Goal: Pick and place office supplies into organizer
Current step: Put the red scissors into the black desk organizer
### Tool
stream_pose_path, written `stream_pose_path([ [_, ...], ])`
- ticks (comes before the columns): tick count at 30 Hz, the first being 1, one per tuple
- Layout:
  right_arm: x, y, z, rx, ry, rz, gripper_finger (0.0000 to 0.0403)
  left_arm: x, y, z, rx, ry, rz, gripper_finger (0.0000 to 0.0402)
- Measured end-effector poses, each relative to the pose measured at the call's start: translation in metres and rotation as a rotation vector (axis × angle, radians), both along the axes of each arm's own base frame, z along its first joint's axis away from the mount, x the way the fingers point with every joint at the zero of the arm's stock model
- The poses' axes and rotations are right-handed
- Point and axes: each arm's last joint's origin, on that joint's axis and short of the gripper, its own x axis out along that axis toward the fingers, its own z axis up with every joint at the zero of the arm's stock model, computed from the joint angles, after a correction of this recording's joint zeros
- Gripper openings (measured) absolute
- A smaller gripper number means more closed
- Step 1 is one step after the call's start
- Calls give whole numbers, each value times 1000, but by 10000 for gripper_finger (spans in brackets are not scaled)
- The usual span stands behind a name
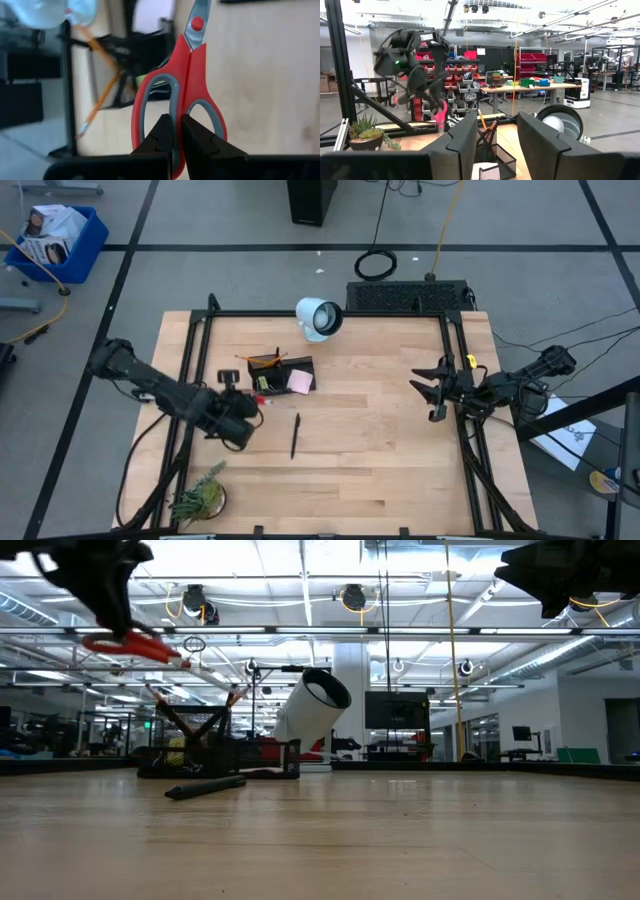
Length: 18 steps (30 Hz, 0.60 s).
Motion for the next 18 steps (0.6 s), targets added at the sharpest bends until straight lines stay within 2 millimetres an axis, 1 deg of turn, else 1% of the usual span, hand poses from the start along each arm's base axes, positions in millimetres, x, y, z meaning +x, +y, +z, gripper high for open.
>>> stream_pose_path([
  [3, 0, 0, 0, 0, 1, 0, 131, 1, 15, 15, 7, 37, 74, 22],
  [7, 0, 0, 0, -1, 2, 0, 131, 4, 36, 27, 13, 80, 132, 25],
  [11, 0, 0, 0, -1, 2, 0, 130, 9, 61, 30, -3, 101, 203, 18],
  [14, 0, 0, 0, -1, 2, 0, 130, 10, 78, 31, -52, 127, 256, 19],
  [18, 0, 0, 0, -1, 2, 0, 130, 9, 91, 32, -73, 146, 278, 26],
])
